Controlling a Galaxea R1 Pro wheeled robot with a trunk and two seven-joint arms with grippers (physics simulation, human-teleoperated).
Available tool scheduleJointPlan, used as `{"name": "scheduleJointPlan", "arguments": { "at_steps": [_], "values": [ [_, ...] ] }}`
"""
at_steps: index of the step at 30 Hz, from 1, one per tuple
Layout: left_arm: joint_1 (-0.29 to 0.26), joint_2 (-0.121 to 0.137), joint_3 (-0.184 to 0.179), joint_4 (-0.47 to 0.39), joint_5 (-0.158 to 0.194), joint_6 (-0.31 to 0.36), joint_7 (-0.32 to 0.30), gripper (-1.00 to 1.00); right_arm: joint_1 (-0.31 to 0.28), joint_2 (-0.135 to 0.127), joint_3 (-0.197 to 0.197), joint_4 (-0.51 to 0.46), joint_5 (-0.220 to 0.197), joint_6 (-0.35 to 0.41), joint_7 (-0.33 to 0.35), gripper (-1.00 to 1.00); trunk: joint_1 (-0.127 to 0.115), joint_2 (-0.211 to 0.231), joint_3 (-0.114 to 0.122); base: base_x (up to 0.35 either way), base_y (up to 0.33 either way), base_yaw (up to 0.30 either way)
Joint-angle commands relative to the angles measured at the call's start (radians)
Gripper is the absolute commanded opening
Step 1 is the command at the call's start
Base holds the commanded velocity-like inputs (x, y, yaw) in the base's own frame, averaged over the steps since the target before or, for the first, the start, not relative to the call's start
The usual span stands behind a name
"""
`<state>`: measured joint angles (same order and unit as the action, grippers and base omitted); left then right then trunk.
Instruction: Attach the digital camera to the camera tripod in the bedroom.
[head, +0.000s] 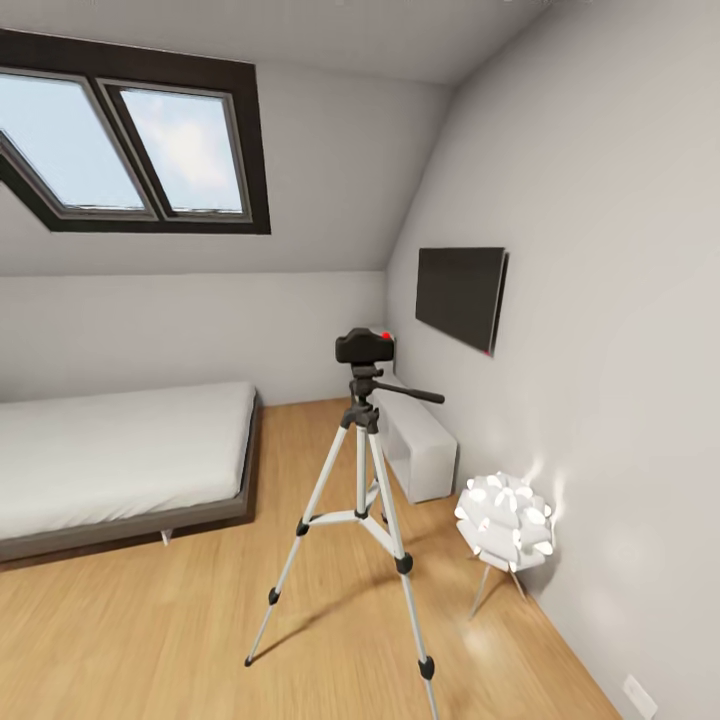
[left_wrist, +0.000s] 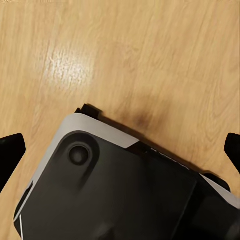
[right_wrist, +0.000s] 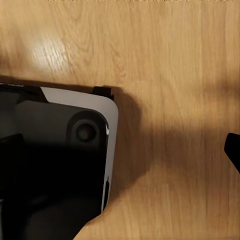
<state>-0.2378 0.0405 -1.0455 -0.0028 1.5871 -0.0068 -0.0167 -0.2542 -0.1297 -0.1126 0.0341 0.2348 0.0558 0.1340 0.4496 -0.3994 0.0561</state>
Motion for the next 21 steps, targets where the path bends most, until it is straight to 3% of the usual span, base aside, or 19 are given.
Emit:
{"name": "scheduleJointPlan", "arguments": {
  "at_steps": [1, 21],
  "values": [
    [0.000, 0.000, -0.008, 0.000, 0.010, -0.001, -0.002, 1.00, 0.000, 0.000, -0.008, 0.001, 0.009, 0.002, 0.003, 1.00, 0.000, -0.001, 0.001, 0.000, 0.000, 0.000],
    [0.000, 0.003, -0.008, 0.001, 0.016, -0.005, 0.010, 1.00, 0.001, -0.002, -0.009, 0.001, 0.009, 0.001, 0.003, 1.00, 0.000, -0.001, 0.033, 0.000, 0.000, 0.000]
  ]
}}
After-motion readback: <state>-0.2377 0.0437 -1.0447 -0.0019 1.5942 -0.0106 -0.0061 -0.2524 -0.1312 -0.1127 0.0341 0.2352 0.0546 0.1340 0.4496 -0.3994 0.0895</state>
